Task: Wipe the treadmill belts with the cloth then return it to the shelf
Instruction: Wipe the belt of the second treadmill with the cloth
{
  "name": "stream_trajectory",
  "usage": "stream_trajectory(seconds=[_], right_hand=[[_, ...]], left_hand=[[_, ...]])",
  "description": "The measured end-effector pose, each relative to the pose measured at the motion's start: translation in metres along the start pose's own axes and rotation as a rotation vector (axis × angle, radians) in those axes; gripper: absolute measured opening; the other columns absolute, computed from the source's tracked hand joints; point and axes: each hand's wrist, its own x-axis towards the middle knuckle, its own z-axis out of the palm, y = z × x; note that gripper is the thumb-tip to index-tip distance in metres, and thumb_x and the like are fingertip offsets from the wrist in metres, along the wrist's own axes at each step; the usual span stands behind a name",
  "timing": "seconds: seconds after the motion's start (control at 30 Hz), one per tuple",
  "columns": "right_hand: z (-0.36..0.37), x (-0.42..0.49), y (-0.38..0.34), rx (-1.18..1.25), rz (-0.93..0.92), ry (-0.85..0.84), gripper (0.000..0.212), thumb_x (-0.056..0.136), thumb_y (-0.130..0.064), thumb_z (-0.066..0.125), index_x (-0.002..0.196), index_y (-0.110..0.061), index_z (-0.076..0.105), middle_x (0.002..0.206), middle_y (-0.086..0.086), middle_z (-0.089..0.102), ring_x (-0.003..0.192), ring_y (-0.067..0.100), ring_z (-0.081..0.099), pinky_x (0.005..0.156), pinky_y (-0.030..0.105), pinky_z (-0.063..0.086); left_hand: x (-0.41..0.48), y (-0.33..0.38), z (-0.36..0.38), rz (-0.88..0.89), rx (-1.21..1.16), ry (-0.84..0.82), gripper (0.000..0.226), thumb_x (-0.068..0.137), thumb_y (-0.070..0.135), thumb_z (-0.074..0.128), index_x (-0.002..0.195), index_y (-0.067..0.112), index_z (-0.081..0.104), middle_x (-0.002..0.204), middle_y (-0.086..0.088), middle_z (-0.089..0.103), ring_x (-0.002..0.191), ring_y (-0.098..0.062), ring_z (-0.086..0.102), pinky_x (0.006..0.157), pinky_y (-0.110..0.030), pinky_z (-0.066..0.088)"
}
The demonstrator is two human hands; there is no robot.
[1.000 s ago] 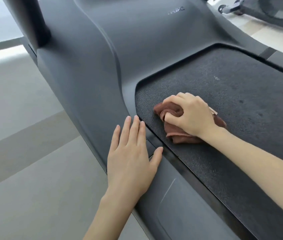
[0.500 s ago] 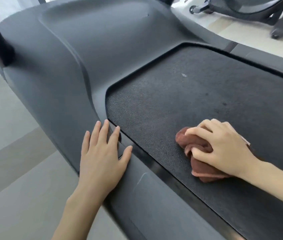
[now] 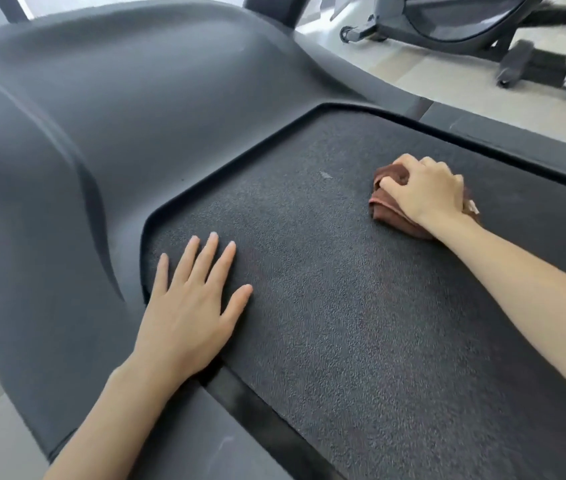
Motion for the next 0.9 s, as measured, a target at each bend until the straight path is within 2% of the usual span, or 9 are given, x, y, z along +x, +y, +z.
stream_trajectory(seconds=[0.1,0.17,0.27,0.37,0.53,0.6,0.7,0.8,0.9], right_hand=[[0.015,0.023,-0.022,-0.017,-0.012,-0.012,0.041,0.085,-0.053,0.046,0.115,-0.026,0.055,0.119,0.015,0.057,0.116,0.035,0.047,0.095,0.049,0.034],[0.018,0.021,-0.038,-0.012,-0.082,-0.008,0.04,0.084,-0.052,0.047,0.114,-0.027,0.056,0.117,0.012,0.057,0.115,0.033,0.047,0.093,0.047,0.033],[0.011,-0.006,-0.063,0.05,-0.26,-0.013,0.036,0.082,-0.05,0.05,0.11,-0.03,0.057,0.109,0.006,0.059,0.109,0.028,0.049,0.089,0.041,0.034],[-0.007,-0.063,-0.079,0.162,-0.51,-0.038,0.041,0.075,-0.052,0.044,0.105,-0.031,0.061,0.095,-0.001,0.059,0.096,0.023,0.052,0.081,0.038,0.036],[-0.038,-0.114,-0.034,0.254,-0.797,-0.163,0.038,0.071,-0.044,0.051,0.1,-0.026,0.068,0.092,-0.001,0.06,0.085,0.021,0.055,0.077,0.038,0.041],[-0.041,-0.099,-0.011,0.239,-0.725,-0.175,0.042,0.07,-0.044,0.048,0.099,-0.025,0.07,0.092,0.001,0.062,0.087,0.024,0.057,0.08,0.039,0.042],[-0.029,-0.057,0.001,0.208,-0.387,-0.082,0.047,0.073,-0.051,0.044,0.105,-0.027,0.067,0.096,0.004,0.062,0.098,0.029,0.055,0.086,0.042,0.042],[-0.002,-0.013,-0.02,0.053,-0.181,-0.004,0.035,0.083,-0.049,0.053,0.109,-0.027,0.061,0.107,0.009,0.061,0.107,0.032,0.052,0.088,0.043,0.037],[0.016,0.013,-0.067,-0.033,-0.089,0.011,0.038,0.085,-0.051,0.047,0.112,-0.028,0.057,0.118,0.01,0.057,0.113,0.032,0.048,0.093,0.046,0.034]], left_hand=[[-0.001,0.001,0.003,-0.009,0.003,0.003,0.079,0.075,0.065,-0.014,0.147,0.035,-0.005,0.157,0.01,-0.009,0.142,-0.01,-0.015,0.116,-0.041,-0.005],[-0.001,0.0,0.002,-0.011,-0.005,0.005,0.078,0.075,0.065,-0.014,0.147,0.036,-0.006,0.156,0.011,-0.011,0.141,-0.009,-0.018,0.116,-0.04,-0.007],[-0.001,-0.001,0.001,-0.004,-0.016,0.005,0.079,0.075,0.067,-0.012,0.147,0.036,-0.004,0.156,0.012,-0.01,0.141,-0.008,-0.017,0.116,-0.039,-0.007],[0.0,-0.003,-0.005,0.0,-0.046,-0.013,0.08,0.075,0.069,-0.006,0.147,0.037,0.004,0.156,0.013,-0.003,0.142,-0.007,-0.01,0.117,-0.038,-0.003],[-0.001,-0.004,-0.004,0.009,-0.008,-0.016,0.08,0.072,0.07,-0.013,0.146,0.039,-0.006,0.154,0.014,-0.01,0.141,-0.006,-0.016,0.116,-0.036,-0.008],[-0.001,-0.004,-0.005,0.013,-0.034,-0.022,0.08,0.075,0.069,-0.009,0.147,0.037,0.0,0.155,0.012,-0.006,0.142,-0.007,-0.012,0.117,-0.037,-0.005],[-0.001,-0.002,-0.004,0.005,-0.045,-0.02,0.081,0.075,0.068,-0.007,0.148,0.035,0.003,0.156,0.01,-0.004,0.143,-0.009,-0.011,0.117,-0.039,-0.004],[-0.001,-0.001,0.001,-0.003,0.003,-0.005,0.08,0.074,0.066,-0.012,0.148,0.036,-0.003,0.156,0.011,-0.009,0.142,-0.009,-0.015,0.117,-0.039,-0.006],[0.001,0.0,0.0,-0.017,-0.011,-0.002,0.079,0.076,0.065,-0.008,0.148,0.035,0.002,0.157,0.01,-0.004,0.143,-0.01,-0.012,0.116,-0.041,-0.005]])
